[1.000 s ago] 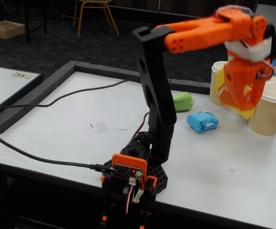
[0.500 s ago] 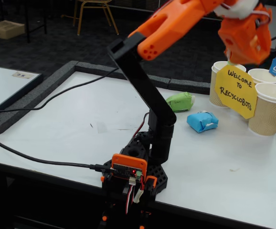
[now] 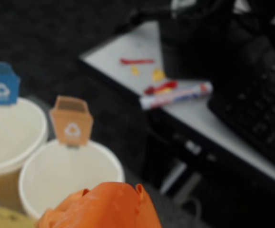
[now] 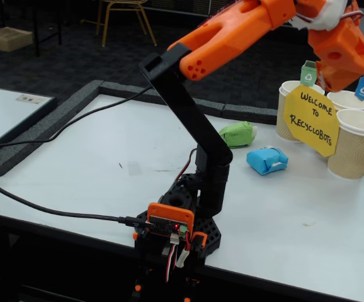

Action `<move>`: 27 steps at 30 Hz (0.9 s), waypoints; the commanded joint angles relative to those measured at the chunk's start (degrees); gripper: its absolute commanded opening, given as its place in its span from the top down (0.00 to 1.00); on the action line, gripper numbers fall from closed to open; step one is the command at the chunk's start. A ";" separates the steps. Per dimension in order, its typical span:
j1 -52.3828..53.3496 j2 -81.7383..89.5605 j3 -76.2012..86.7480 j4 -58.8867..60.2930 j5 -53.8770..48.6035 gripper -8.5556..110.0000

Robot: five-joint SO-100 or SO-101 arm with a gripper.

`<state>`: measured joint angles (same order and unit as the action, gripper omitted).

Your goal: Sort rubbish by color.

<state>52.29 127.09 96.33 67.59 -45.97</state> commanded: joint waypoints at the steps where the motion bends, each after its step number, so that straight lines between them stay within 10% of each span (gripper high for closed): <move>1: -0.88 -1.41 -1.76 -7.03 -8.00 0.93; 27: -6.24 -30.94 -23.20 -29.36 -11.07 0.93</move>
<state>47.46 95.10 81.12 40.78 -56.51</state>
